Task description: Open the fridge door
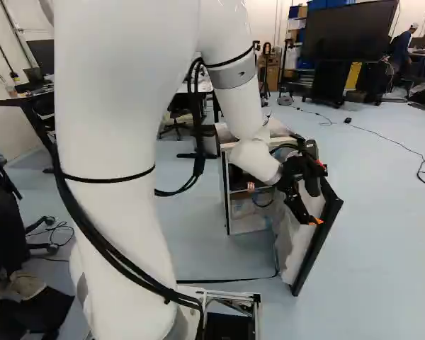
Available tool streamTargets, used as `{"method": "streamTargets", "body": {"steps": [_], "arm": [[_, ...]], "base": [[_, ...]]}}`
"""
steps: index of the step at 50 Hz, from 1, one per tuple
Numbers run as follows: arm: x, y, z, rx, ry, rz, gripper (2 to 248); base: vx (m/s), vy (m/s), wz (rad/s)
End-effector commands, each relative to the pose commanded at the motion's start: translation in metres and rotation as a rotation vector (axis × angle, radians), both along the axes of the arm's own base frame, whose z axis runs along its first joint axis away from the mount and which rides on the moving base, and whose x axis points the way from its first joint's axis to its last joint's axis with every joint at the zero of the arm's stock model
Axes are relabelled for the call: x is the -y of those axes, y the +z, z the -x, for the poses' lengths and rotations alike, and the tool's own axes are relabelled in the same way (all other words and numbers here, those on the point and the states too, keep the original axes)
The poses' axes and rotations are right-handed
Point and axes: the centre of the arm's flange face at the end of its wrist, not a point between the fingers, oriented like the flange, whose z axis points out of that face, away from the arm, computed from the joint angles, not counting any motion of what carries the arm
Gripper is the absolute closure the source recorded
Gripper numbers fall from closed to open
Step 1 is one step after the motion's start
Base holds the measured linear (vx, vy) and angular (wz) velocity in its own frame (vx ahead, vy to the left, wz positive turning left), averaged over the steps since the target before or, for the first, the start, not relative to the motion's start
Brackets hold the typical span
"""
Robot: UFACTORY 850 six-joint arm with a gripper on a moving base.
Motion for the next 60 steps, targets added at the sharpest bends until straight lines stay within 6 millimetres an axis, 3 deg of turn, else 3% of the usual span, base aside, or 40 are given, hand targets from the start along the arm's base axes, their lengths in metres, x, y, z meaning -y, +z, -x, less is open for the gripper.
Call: {"method": "streamTargets", "body": {"steps": [27,60], "arm": [[0.018,-0.001,-0.013,0.011,-0.015,0.008,3],[0.065,-0.004,-0.035,0.037,-0.06,0.029,3]], "base": [[0.0,0.0,0.0],[0.0,0.0,0.0]]}}
